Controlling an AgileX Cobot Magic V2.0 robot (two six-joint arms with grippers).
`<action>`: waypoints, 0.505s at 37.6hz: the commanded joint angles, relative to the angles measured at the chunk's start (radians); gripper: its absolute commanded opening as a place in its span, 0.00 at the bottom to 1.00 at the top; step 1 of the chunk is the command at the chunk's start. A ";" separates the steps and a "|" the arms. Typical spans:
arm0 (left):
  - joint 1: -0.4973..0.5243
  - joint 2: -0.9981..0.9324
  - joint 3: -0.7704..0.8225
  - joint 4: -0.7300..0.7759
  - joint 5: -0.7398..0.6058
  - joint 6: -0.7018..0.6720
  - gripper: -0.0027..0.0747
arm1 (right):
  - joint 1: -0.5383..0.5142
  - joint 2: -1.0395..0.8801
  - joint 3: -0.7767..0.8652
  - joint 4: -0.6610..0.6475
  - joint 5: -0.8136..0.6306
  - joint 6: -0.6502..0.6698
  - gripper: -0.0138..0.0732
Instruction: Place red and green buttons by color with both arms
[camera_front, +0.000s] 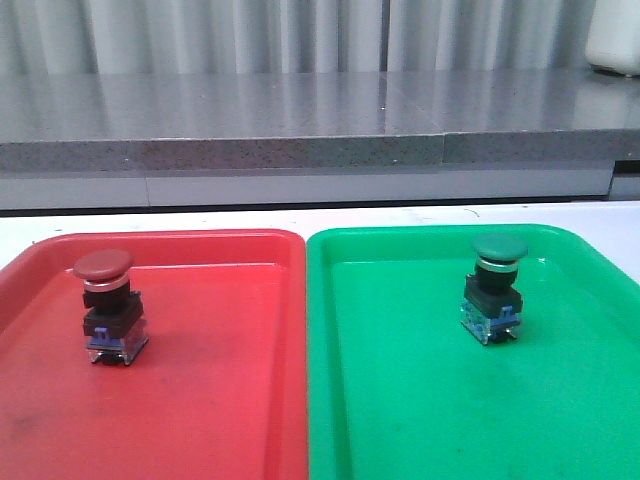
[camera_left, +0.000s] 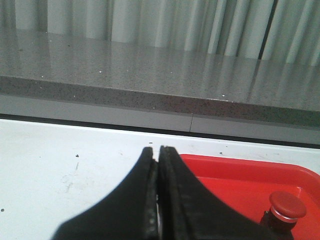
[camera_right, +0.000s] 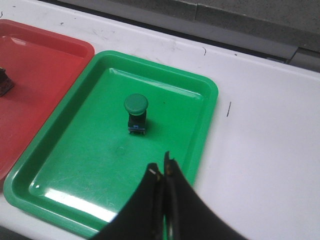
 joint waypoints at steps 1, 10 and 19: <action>0.001 -0.016 0.022 -0.008 -0.089 -0.004 0.01 | 0.000 0.008 -0.022 -0.009 -0.060 -0.008 0.08; 0.001 -0.016 0.022 -0.008 -0.089 -0.004 0.01 | 0.000 0.008 -0.022 -0.009 -0.060 -0.008 0.08; 0.001 -0.016 0.022 -0.008 -0.089 -0.004 0.01 | -0.178 -0.234 0.280 -0.022 -0.434 -0.008 0.08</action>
